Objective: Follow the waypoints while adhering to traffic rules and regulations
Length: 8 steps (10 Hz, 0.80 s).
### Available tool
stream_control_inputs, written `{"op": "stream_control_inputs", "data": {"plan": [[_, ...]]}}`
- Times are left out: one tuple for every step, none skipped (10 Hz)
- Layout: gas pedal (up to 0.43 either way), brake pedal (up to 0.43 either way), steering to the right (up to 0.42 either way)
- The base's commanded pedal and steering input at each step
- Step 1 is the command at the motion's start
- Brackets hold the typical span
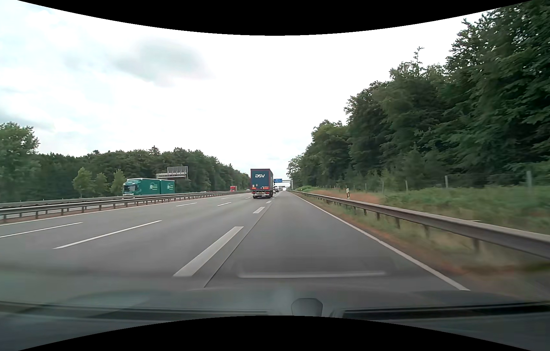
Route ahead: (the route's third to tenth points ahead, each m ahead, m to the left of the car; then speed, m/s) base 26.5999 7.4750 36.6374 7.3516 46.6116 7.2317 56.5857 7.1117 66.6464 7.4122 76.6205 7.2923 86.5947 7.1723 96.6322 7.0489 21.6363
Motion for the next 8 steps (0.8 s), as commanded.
{"op": "stream_control_inputs", "data": {"plan": [[0.512,0.0,-0.005],[0.512,0.0,-0.005],[0.512,0.0,-0.006],[0.512,0.0,-0.005],[0.512,0.0,-0.006],[0.512,0.0,-0.006],[0.512,0.0,-0.006],[0.512,0.0,-0.006]]}}
